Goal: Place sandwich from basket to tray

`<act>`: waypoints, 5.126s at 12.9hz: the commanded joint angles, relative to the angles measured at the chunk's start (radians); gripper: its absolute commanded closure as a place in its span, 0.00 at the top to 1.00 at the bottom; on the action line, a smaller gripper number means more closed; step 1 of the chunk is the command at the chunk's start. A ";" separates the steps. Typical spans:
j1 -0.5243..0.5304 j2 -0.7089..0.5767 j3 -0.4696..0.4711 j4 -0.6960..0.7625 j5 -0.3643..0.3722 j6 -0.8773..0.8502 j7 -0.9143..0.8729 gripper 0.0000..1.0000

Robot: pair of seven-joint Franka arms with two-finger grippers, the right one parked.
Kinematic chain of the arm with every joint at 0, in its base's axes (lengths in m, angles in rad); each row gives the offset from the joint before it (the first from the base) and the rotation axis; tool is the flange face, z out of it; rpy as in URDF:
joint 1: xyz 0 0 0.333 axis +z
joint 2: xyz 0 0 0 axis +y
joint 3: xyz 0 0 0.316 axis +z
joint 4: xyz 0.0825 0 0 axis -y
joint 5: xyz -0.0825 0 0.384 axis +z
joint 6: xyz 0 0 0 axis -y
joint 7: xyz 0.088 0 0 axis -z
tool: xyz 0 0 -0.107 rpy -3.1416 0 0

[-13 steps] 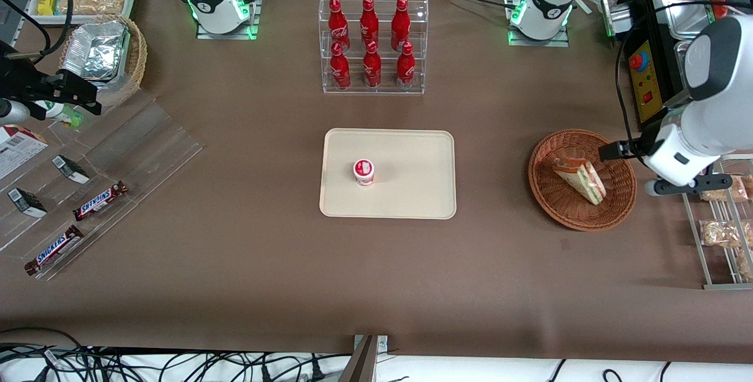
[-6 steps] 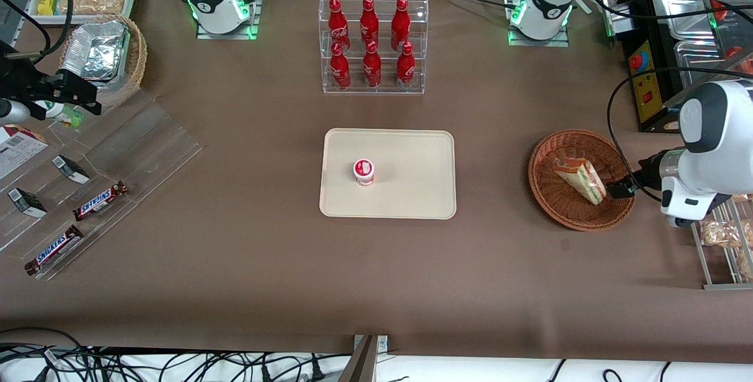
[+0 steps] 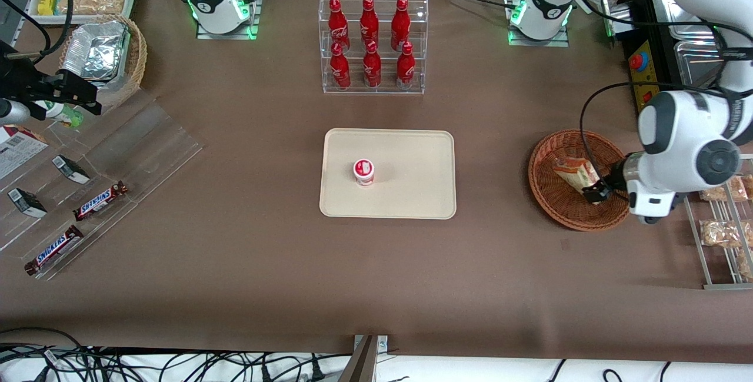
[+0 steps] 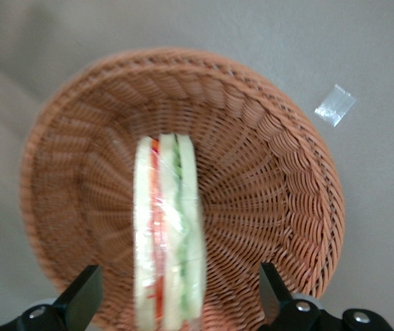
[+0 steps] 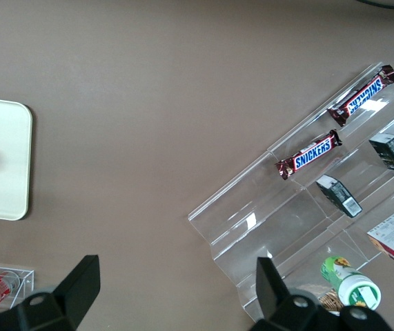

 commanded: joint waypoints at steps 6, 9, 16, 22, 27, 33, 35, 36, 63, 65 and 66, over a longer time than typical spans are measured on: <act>-0.009 -0.048 -0.003 -0.154 0.081 0.109 -0.063 1.00; -0.009 -0.047 -0.003 -0.161 0.081 0.109 -0.095 0.90; -0.010 -0.051 -0.012 -0.151 0.081 0.095 -0.096 0.39; -0.015 -0.074 -0.056 0.034 0.082 -0.205 0.018 0.38; -0.020 -0.068 -0.277 0.219 0.162 -0.420 0.047 0.38; -0.128 -0.025 -0.400 0.224 0.151 -0.322 0.024 0.39; -0.171 0.017 -0.408 0.225 0.147 -0.276 0.026 0.39; -0.218 0.037 -0.409 0.225 0.145 -0.244 0.021 0.39; -0.349 0.280 -0.397 0.293 0.348 0.032 -0.204 1.00; -0.296 0.227 -0.406 0.320 0.332 -0.030 -0.197 1.00; -0.283 0.211 -0.408 0.352 0.331 -0.084 -0.195 1.00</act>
